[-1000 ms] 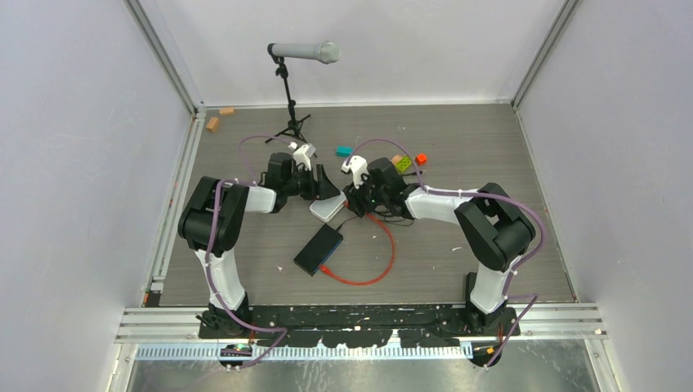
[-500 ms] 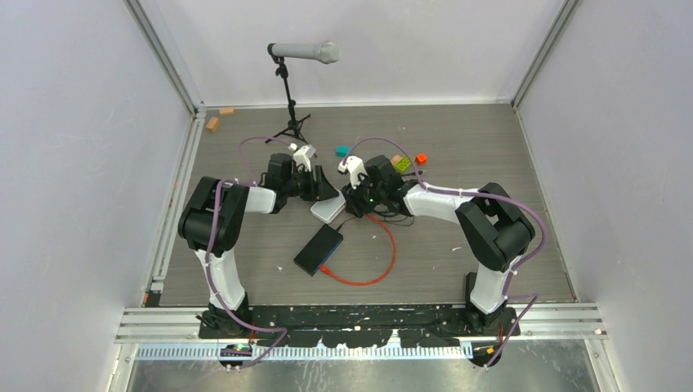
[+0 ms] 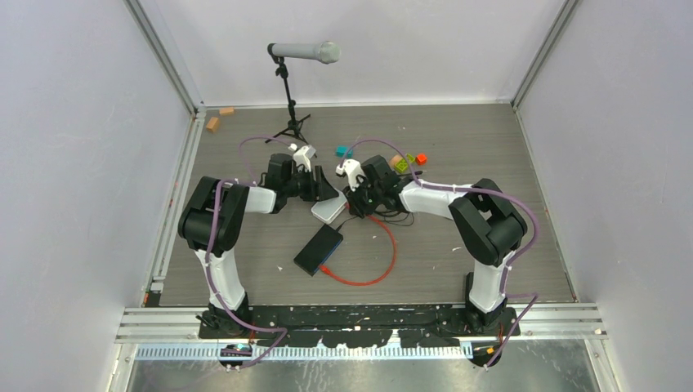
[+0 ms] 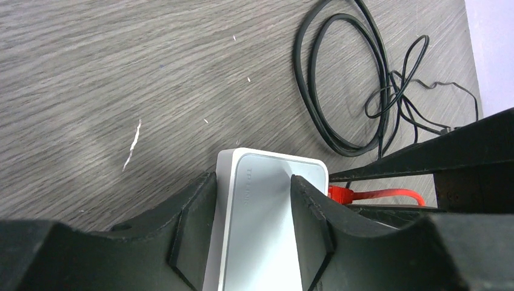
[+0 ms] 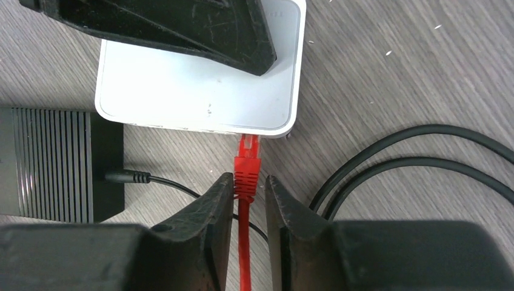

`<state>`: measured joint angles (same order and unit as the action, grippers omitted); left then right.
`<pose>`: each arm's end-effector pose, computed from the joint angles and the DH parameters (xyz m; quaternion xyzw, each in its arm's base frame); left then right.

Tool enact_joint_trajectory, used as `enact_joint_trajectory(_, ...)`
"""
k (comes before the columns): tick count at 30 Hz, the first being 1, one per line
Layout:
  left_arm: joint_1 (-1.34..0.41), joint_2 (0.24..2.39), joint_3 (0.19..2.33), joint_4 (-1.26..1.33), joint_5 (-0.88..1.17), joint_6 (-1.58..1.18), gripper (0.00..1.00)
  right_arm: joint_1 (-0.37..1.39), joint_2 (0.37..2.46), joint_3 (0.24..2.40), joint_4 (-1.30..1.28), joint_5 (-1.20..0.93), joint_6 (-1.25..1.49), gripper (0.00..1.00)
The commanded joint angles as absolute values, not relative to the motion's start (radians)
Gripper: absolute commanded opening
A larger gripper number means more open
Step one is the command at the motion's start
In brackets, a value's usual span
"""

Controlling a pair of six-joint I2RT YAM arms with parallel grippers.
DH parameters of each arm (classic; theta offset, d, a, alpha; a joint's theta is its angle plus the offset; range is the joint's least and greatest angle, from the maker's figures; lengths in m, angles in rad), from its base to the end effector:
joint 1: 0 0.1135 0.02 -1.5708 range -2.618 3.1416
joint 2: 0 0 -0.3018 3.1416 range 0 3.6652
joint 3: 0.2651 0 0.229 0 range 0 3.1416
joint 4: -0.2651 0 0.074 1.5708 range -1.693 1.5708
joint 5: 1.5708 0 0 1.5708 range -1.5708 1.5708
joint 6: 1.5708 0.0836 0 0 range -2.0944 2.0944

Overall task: Insert the plug into the switch port
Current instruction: Insert the connector into the switch port.

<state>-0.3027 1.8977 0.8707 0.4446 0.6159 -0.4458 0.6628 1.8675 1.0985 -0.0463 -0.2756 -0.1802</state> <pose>0.3687 -0.1658 0.1630 0.0834 0.8471 -0.4136 0.3232 0.3129 0.2731 0.1791 -0.4229 0.8194 0.2113 0.3242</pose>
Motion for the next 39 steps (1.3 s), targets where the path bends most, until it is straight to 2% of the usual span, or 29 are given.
enact_joint_trajectory(1, -0.298, 1.888, 0.873, 0.442, 0.646, -0.452, 0.49, 0.663, 1.865, 1.141, -0.06, -0.299, -0.187, 0.27)
enact_joint_trajectory(4, -0.298, 1.891, 0.874, 0.443, 0.653, -0.454, 0.47, 0.663, 1.859, 1.138, -0.053, -0.299, -0.186, 0.15)
enact_joint_trajectory(10, -0.314, 1.912, 0.859, 0.477, 0.7, -0.464, 0.46, 0.671, 1.845, 1.138, -0.006, -0.271, -0.188, 0.0)
enact_joint_trajectory(16, -0.347, 1.946, 0.866, 0.499, 0.768, -0.471, 0.38, 0.683, 1.845, 1.183, 0.041, -0.256, -0.209, 0.0)
enact_joint_trajectory(24, -0.415, 1.935, 0.872, 0.447, 0.791, -0.432, 0.34, 0.731, 1.896, 1.303, 0.058, -0.192, -0.217, 0.0)
enact_joint_trajectory(31, -0.438, 1.923, 0.844, 0.443, 0.782, -0.426, 0.36, 0.748, 1.949, 1.399, 0.053, -0.18, -0.244, 0.0)
enact_joint_trajectory(34, -0.426, 1.919, 0.859, 0.441, 0.76, -0.431, 0.37, 0.749, 1.934, 1.354, 0.03, -0.146, -0.285, 0.0)
enact_joint_trajectory(37, -0.388, 1.922, 0.89, 0.471, 0.735, -0.478, 0.43, 0.744, 1.898, 1.277, 0.037, -0.097, -0.299, 0.01)
enact_joint_trajectory(39, -0.348, 1.924, 0.908, 0.523, 0.71, -0.531, 0.51, 0.737, 1.875, 1.241, 0.02, -0.088, -0.298, 0.08)
